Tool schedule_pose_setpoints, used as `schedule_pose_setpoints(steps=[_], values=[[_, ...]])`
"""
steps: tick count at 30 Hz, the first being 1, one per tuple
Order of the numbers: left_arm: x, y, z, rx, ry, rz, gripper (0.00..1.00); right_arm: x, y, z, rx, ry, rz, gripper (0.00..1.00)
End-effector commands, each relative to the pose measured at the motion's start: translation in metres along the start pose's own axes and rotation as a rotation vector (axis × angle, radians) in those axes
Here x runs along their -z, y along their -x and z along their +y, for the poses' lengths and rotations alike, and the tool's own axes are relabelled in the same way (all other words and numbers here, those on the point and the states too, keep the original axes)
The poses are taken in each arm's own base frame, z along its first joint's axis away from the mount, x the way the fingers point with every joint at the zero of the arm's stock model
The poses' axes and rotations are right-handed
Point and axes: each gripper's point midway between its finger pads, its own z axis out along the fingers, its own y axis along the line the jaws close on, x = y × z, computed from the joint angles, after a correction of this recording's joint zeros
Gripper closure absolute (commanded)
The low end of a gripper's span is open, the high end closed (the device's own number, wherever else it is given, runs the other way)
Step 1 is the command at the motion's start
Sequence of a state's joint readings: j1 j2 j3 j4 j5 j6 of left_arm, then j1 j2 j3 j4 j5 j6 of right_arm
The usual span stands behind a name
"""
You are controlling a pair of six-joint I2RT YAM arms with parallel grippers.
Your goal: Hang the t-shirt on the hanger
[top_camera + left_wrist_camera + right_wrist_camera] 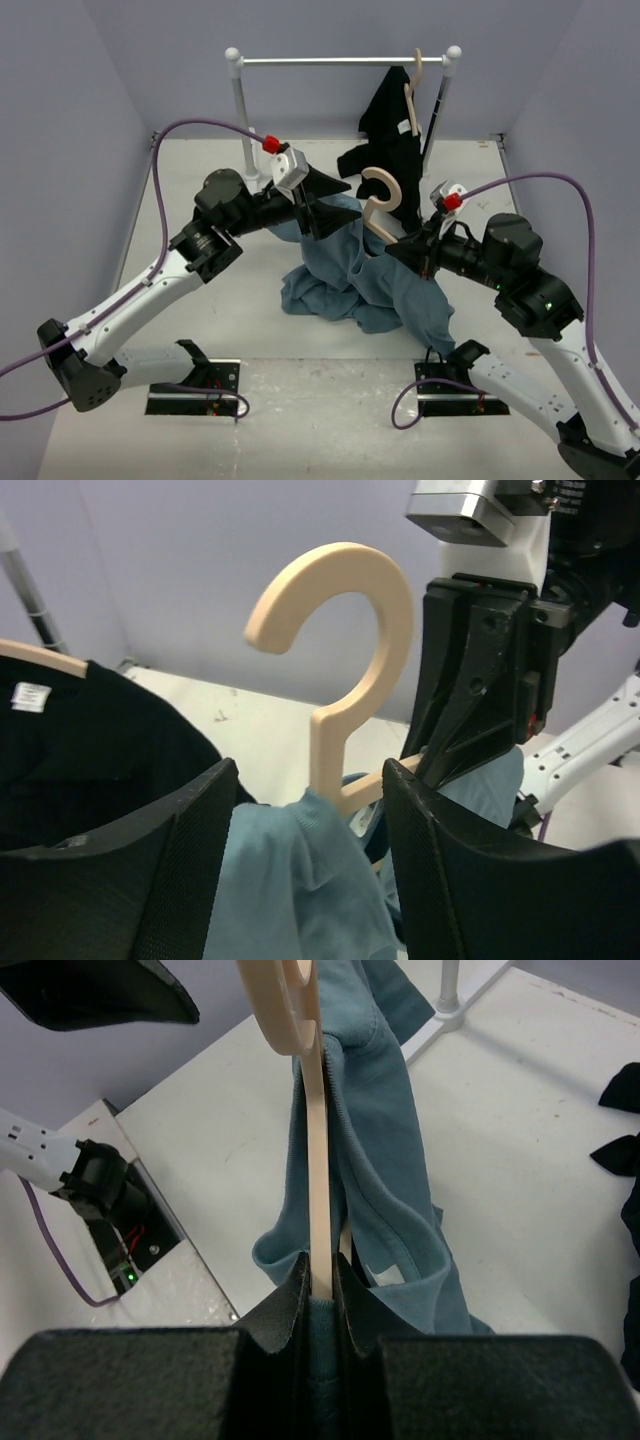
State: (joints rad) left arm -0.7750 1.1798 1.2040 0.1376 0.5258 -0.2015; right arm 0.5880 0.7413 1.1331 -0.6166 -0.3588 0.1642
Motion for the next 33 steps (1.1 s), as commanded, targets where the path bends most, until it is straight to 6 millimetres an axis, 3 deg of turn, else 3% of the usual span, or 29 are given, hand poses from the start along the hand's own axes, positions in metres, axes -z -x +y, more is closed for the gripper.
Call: schedule_pose_setpoints(steps=[1, 5, 8, 10, 16, 18, 19, 20, 21, 23, 25, 27, 30, 33], values=[[-0.015, 0.004, -0.021, 0.033, -0.163, -0.017, 0.43, 0.006, 0.035, 0.017, 0.035, 0.067, -0.089, 1.0], [-0.026, -0.004, -0.02, 0.065, -0.197, 0.001, 0.63, 0.007, 0.036, 0.025, 0.049, 0.108, -0.082, 1.0], [-0.03, -0.007, -0.024, 0.081, -0.239, 0.009, 0.66, 0.007, 0.032, 0.028, 0.059, 0.134, -0.066, 1.0], [-0.032, -0.004, -0.029, 0.076, -0.28, 0.005, 0.98, 0.006, 0.027, 0.029, 0.071, 0.146, -0.054, 1.0], [-0.024, 0.009, -0.049, 0.046, -0.397, -0.007, 1.0, 0.002, 0.012, 0.021, 0.103, 0.132, -0.017, 1.0], [-0.023, 0.013, -0.047, 0.041, -0.375, 0.0, 1.0, 0.003, 0.012, 0.017, 0.105, 0.104, -0.024, 1.0], [-0.023, 0.014, -0.045, 0.045, -0.352, 0.006, 1.0, 0.004, 0.013, 0.014, 0.103, 0.084, -0.031, 0.97], [-0.023, 0.016, -0.041, 0.042, -0.322, 0.005, 1.0, 0.007, 0.017, 0.011, 0.098, 0.053, -0.048, 0.76], [-0.022, 0.019, -0.037, 0.028, -0.287, 0.0, 1.0, 0.012, 0.023, 0.006, 0.091, 0.014, -0.074, 0.42], [-0.022, 0.018, -0.024, 0.027, -0.198, -0.008, 1.0, 0.019, 0.034, -0.005, 0.072, -0.074, -0.129, 0.28], [-0.02, 0.023, -0.006, 0.02, -0.08, -0.03, 1.0, 0.041, 0.052, -0.008, 0.066, -0.142, -0.237, 0.01], [-0.02, 0.027, 0.009, 0.024, 0.017, -0.044, 1.0, 0.064, 0.065, 0.001, 0.075, -0.13, -0.344, 0.01], [-0.019, 0.034, 0.028, 0.052, 0.136, -0.061, 1.0, 0.078, 0.076, 0.029, 0.06, 0.001, -0.449, 0.01], [-0.019, 0.046, 0.043, 0.074, 0.241, -0.106, 1.0, 0.054, 0.06, 0.056, -0.042, 0.2, -0.353, 0.01]])
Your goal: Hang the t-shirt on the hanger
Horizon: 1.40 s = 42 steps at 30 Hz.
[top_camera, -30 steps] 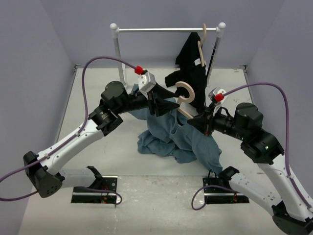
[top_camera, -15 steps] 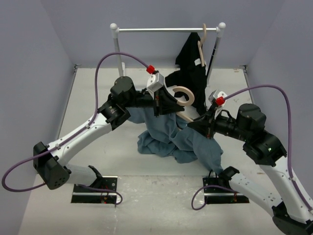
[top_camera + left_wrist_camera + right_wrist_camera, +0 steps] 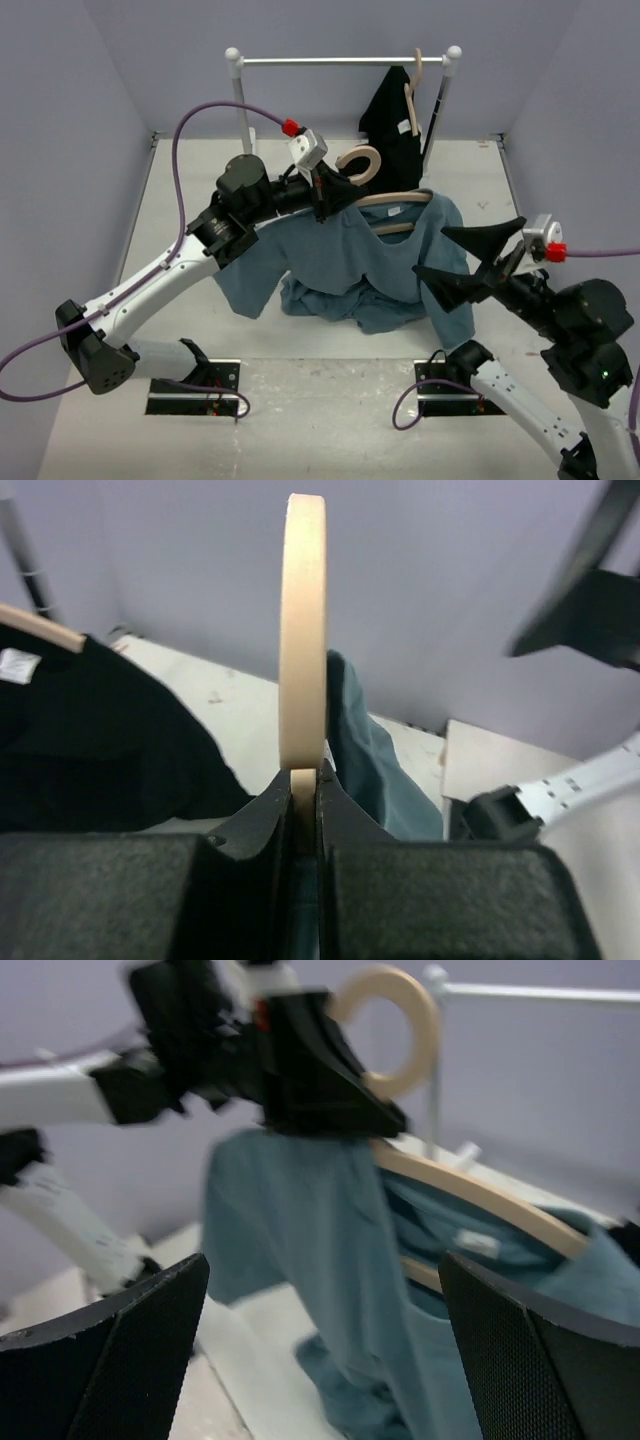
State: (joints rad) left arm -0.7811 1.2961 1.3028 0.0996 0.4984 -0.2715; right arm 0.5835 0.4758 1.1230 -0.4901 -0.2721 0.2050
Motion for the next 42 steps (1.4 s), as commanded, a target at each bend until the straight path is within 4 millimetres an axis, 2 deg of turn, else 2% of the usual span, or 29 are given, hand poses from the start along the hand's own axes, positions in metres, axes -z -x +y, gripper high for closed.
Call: schedule_pose_setpoints(steps=[1, 2, 3, 4, 7, 8, 9, 10, 12, 14, 15, 18, 20, 21, 22, 25, 27, 28, 29, 30, 33, 36, 38, 40, 42], values=[[0.006, 0.061, 0.024, -0.015, 0.222, -0.177, 1.0, -0.031, -0.018, 0.04, -0.218, 0.247, 0.061, 0.01], [0.004, 0.064, 0.024, -0.015, 0.236, -0.193, 1.0, -0.042, -0.031, 0.045, -0.273, 0.278, 0.102, 0.01], [0.002, 0.067, 0.021, -0.022, 0.24, -0.209, 1.0, -0.057, -0.042, 0.039, -0.306, 0.241, 0.106, 0.01], [0.003, 0.07, 0.024, -0.022, 0.26, -0.22, 1.0, -0.054, -0.045, 0.056, -0.314, 0.302, 0.126, 0.01], [0.001, 0.079, 0.033, -0.03, 0.326, -0.251, 1.0, -0.097, -0.068, 0.071, -0.286, 0.167, 0.159, 0.01], [0.003, 0.082, 0.037, -0.028, 0.356, -0.263, 1.0, -0.1, -0.073, 0.09, -0.28, 0.19, 0.187, 0.01], [0.003, 0.083, 0.037, -0.034, 0.357, -0.269, 1.0, -0.109, -0.077, 0.094, -0.272, 0.176, 0.208, 0.01], [0.004, 0.085, 0.039, -0.038, 0.37, -0.279, 1.0, -0.114, -0.083, 0.104, -0.26, 0.109, 0.211, 0.01], [0.006, 0.091, 0.047, -0.044, 0.414, -0.312, 1.0, -0.139, -0.102, 0.131, -0.223, -0.015, 0.235, 0.01], [0.007, 0.093, 0.049, -0.039, 0.428, -0.324, 1.0, -0.153, -0.108, 0.145, -0.238, -0.085, 0.214, 0.01], [0.008, 0.092, 0.051, -0.031, 0.44, -0.326, 1.0, -0.158, -0.121, 0.154, -0.229, -0.1, 0.226, 0.01], [0.016, 0.097, 0.053, -0.01, 0.472, -0.357, 1.0, -0.165, -0.132, 0.159, -0.302, -0.186, 0.2, 0.01], [0.022, 0.097, 0.054, 0.004, 0.491, -0.377, 1.0, -0.172, -0.146, 0.158, -0.298, -0.254, 0.19, 0.01], [0.026, 0.1, 0.053, 0.013, 0.492, -0.393, 1.0, -0.176, -0.146, 0.155, -0.287, -0.293, 0.174, 0.02], [0.027, 0.099, 0.053, 0.018, 0.495, -0.396, 1.0, -0.179, -0.155, 0.15, -0.256, -0.333, 0.177, 0.06], [0.03, 0.1, 0.052, 0.028, 0.497, -0.397, 1.0, -0.183, -0.161, 0.141, -0.216, -0.417, 0.164, 0.15], [0.03, 0.1, 0.051, 0.035, 0.494, -0.392, 1.0, -0.186, -0.165, 0.141, -0.199, -0.425, 0.151, 0.31], [0.03, 0.1, 0.05, 0.036, 0.492, -0.393, 1.0, -0.188, -0.166, 0.142, -0.193, -0.416, 0.143, 0.54], [0.03, 0.1, 0.05, 0.037, 0.491, -0.392, 1.0, -0.19, -0.165, 0.144, -0.186, -0.402, 0.133, 0.87], [0.031, 0.101, 0.05, 0.037, 0.491, -0.395, 1.0, -0.191, -0.167, 0.146, -0.185, -0.394, 0.132, 1.0], [0.031, 0.104, 0.049, 0.038, 0.49, -0.397, 1.0, -0.194, -0.18, 0.156, -0.174, -0.355, 0.157, 1.0], [0.029, 0.105, 0.049, 0.03, 0.488, -0.393, 1.0, -0.193, -0.188, 0.178, -0.169, -0.282, 0.145, 1.0], [0.027, 0.105, 0.052, 0.013, 0.5, -0.382, 1.0, -0.193, -0.186, 0.201, -0.142, -0.203, 0.107, 1.0], [0.024, 0.109, 0.05, -0.008, 0.483, -0.374, 1.0, -0.189, -0.196, 0.228, -0.113, -0.133, 0.114, 1.0], [0.021, 0.105, 0.051, -0.023, 0.48, -0.349, 1.0, -0.188, -0.204, 0.244, -0.107, -0.09, 0.128, 1.0]])
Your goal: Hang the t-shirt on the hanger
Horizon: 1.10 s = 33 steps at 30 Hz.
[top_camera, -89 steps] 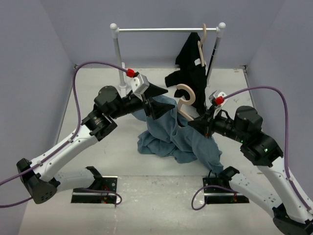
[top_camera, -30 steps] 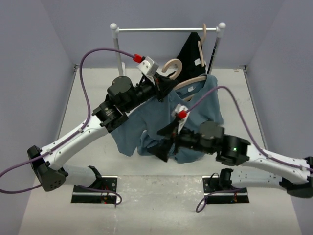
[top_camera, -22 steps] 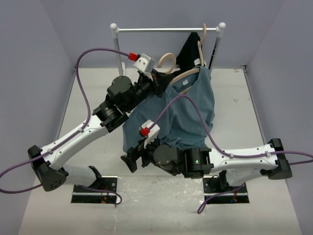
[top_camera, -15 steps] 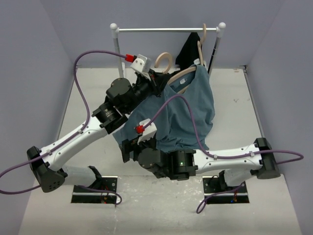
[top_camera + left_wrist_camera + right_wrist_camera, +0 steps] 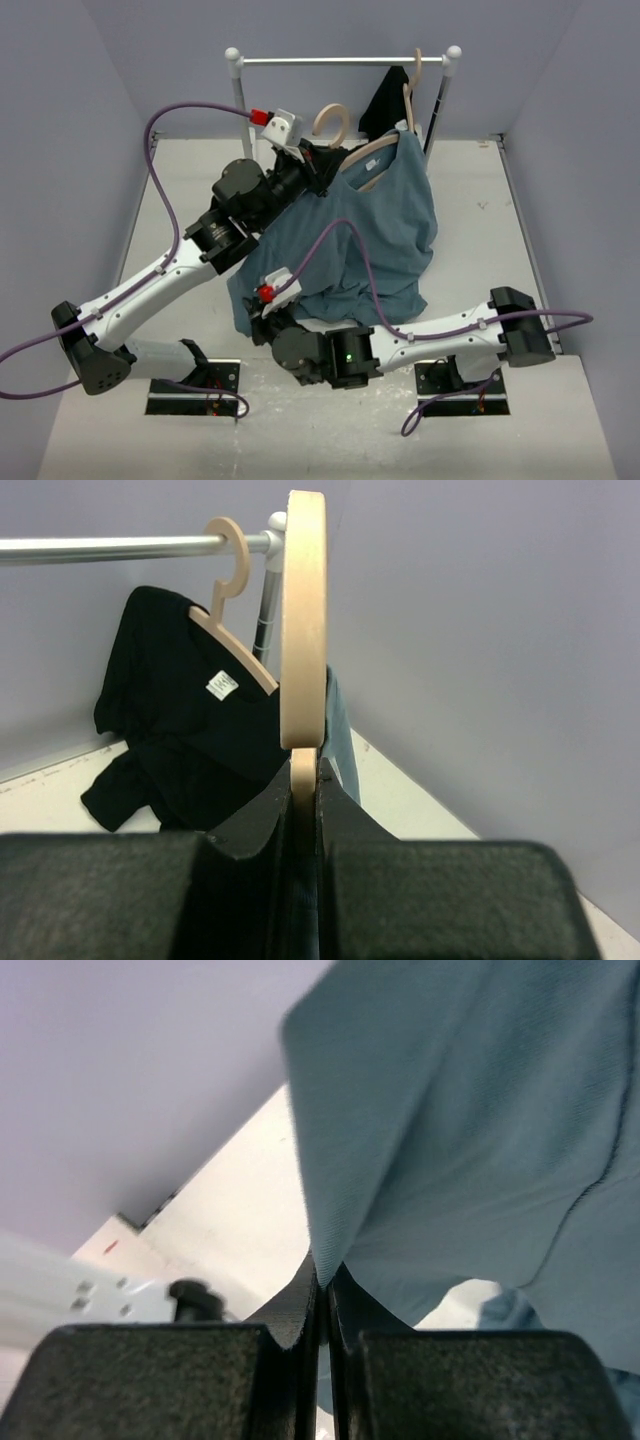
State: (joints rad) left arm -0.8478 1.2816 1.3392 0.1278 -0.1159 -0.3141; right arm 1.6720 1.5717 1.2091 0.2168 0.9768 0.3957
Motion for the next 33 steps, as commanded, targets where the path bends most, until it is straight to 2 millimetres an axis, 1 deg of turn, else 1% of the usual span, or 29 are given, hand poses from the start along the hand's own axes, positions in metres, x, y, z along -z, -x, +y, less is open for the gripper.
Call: schedule_pose_setpoints(steps=[1, 4, 7, 9, 11, 15, 16, 20, 23, 25, 27, 28, 29, 30, 31, 32, 33], values=[[0.0, 0.06, -0.016, -0.026, -0.04, -0.141, 1.0, 0.01, -0.012, 0.052, -0.013, 0.144, -0.031, 1.0], [0.001, 0.059, -0.016, -0.042, -0.041, -0.129, 1.0, 0.008, -0.025, 0.056, -0.02, 0.153, -0.001, 1.0], [0.003, 0.059, -0.014, -0.063, -0.039, -0.12, 1.0, 0.009, -0.027, 0.057, -0.008, 0.169, 0.003, 1.0], [0.004, 0.06, -0.014, -0.075, -0.043, -0.118, 1.0, 0.009, -0.034, 0.062, 0.02, 0.193, 0.021, 1.0], [0.004, 0.062, -0.015, -0.082, -0.052, -0.117, 1.0, 0.009, -0.042, 0.069, 0.04, 0.224, 0.044, 1.0], [0.004, 0.065, -0.016, -0.096, -0.081, -0.113, 1.0, 0.011, -0.069, 0.082, 0.08, 0.284, 0.089, 1.0], [0.004, 0.064, -0.015, -0.096, -0.083, -0.11, 1.0, 0.012, -0.072, 0.082, 0.082, 0.284, 0.091, 1.0], [0.004, 0.064, -0.012, -0.098, -0.083, -0.103, 1.0, 0.014, -0.075, 0.085, 0.091, 0.307, 0.095, 1.0], [0.004, 0.065, -0.01, -0.096, -0.083, -0.105, 1.0, 0.014, -0.082, 0.085, 0.099, 0.307, 0.11, 1.0], [0.004, 0.068, -0.009, -0.094, -0.079, -0.11, 1.0, 0.014, -0.088, 0.083, 0.092, 0.297, 0.119, 1.0], [0.005, 0.067, -0.013, -0.095, -0.104, -0.096, 1.0, 0.012, -0.084, 0.077, 0.077, 0.265, 0.109, 0.99], [0.005, 0.066, -0.014, -0.096, -0.114, -0.091, 1.0, 0.013, -0.082, 0.075, 0.071, 0.258, 0.108, 0.91], [0.006, 0.066, -0.015, -0.096, -0.12, -0.088, 1.0, 0.014, -0.076, 0.073, 0.064, 0.25, 0.1, 0.82], [0.008, 0.063, -0.019, -0.108, -0.144, -0.065, 1.0, 0.016, -0.065, 0.067, 0.057, 0.236, 0.082, 0.69], [0.011, 0.058, -0.023, -0.125, -0.173, -0.032, 1.0, 0.021, -0.049, 0.059, 0.046, 0.226, 0.064, 0.56], [0.015, 0.054, -0.023, -0.142, -0.191, 0.003, 1.0, 0.029, -0.032, 0.05, 0.027, 0.221, 0.053, 0.49], [0.02, 0.056, -0.021, -0.156, -0.194, 0.012, 1.0, 0.042, -0.011, 0.034, 0.002, 0.227, 0.043, 0.44]])
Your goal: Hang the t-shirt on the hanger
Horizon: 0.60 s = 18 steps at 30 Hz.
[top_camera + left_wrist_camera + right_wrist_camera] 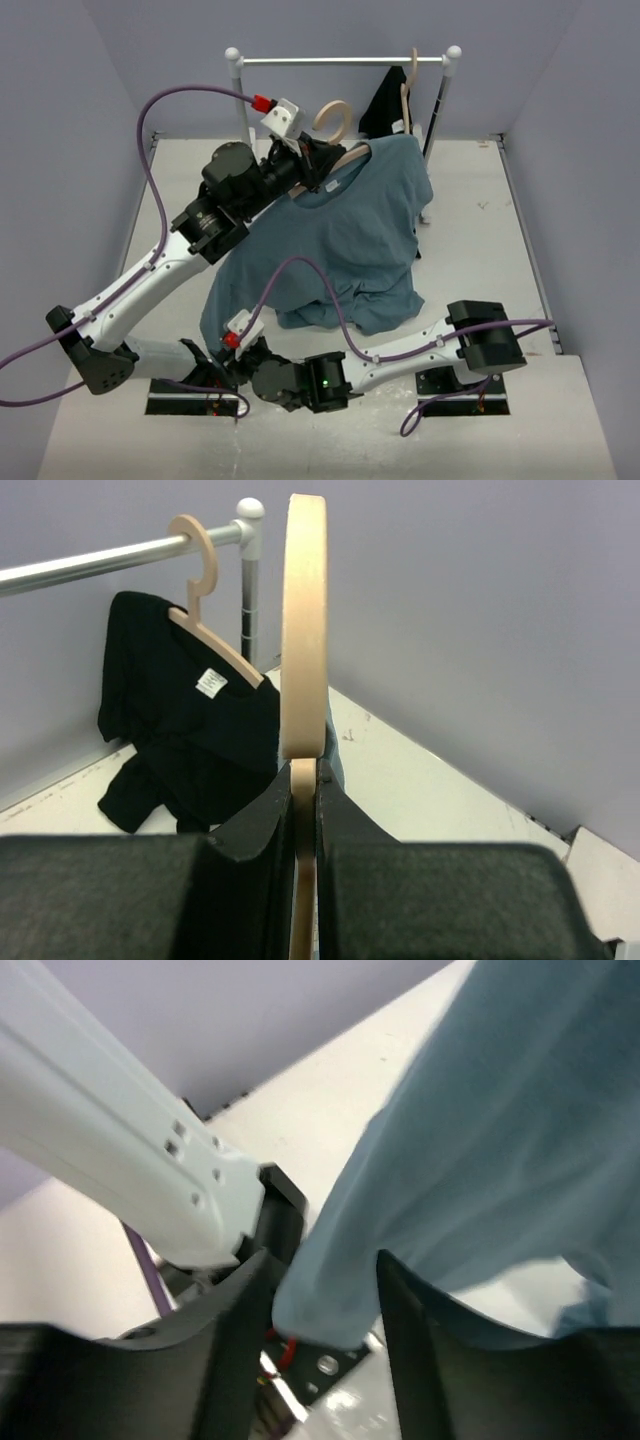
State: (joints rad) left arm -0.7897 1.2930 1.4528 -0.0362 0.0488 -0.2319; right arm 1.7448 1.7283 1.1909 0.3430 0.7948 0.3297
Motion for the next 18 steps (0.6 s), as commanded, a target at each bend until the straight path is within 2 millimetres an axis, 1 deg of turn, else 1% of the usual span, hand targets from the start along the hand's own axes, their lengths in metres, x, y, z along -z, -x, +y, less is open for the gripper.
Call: schedule_pose_setpoints(steps=[1, 3, 5, 6, 8, 9, 10, 11, 13, 15, 16, 17, 18], values=[[0.024, 0.05, -0.013, -0.083, -0.1, -0.066, 1.0, 0.064, 0.077, -0.04, -0.126, 0.006, -0.09, 0.41], [0.037, 0.048, -0.015, -0.111, -0.174, -0.029, 1.0, 0.102, 0.105, -0.071, -0.181, 0.007, -0.098, 0.38], [0.054, 0.046, -0.02, -0.136, -0.241, 0.007, 1.0, 0.13, 0.112, -0.098, -0.171, -0.004, -0.064, 0.34], [0.063, 0.043, -0.033, -0.143, -0.316, 0.026, 1.0, 0.149, 0.128, -0.113, -0.185, 0.004, -0.074, 0.27], [0.085, 0.035, -0.064, -0.14, -0.511, 0.071, 1.0, 0.181, 0.153, -0.141, -0.208, -0.004, -0.084, 0.13], [0.09, 0.033, -0.068, -0.134, -0.529, 0.08, 1.0, 0.194, 0.164, -0.154, -0.218, -0.011, -0.085, 0.08], [0.104, 0.03, -0.083, -0.124, -0.628, 0.101, 1.0, 0.213, 0.178, -0.169, -0.235, -0.009, -0.082, 0.04], [0.117, 0.026, -0.094, -0.114, -0.709, 0.122, 1.0, 0.228, 0.188, -0.18, -0.243, -0.004, -0.082, 0.01], [0.131, 0.025, -0.103, -0.12, -0.77, 0.134, 1.0, 0.252, 0.207, -0.193, -0.24, 0.032, -0.077, 0.01], [0.144, 0.02, -0.108, -0.127, -0.818, 0.166, 1.0, 0.266, 0.218, -0.192, -0.163, 0.103, -0.065, 0.01], [0.146, 0.02, -0.109, -0.151, -0.828, 0.165, 1.0, 0.269, 0.223, -0.19, -0.129, 0.127, -0.054, 0.01], [0.15, 0.019, -0.111, -0.144, -0.841, 0.18, 1.0, 0.278, 0.232, -0.191, -0.095, 0.157, -0.05, 0.01], [0.154, 0.019, -0.114, -0.144, -0.875, 0.189, 1.0, 0.281, 0.236, -0.19, -0.047, 0.169, -0.033, 0.01]])
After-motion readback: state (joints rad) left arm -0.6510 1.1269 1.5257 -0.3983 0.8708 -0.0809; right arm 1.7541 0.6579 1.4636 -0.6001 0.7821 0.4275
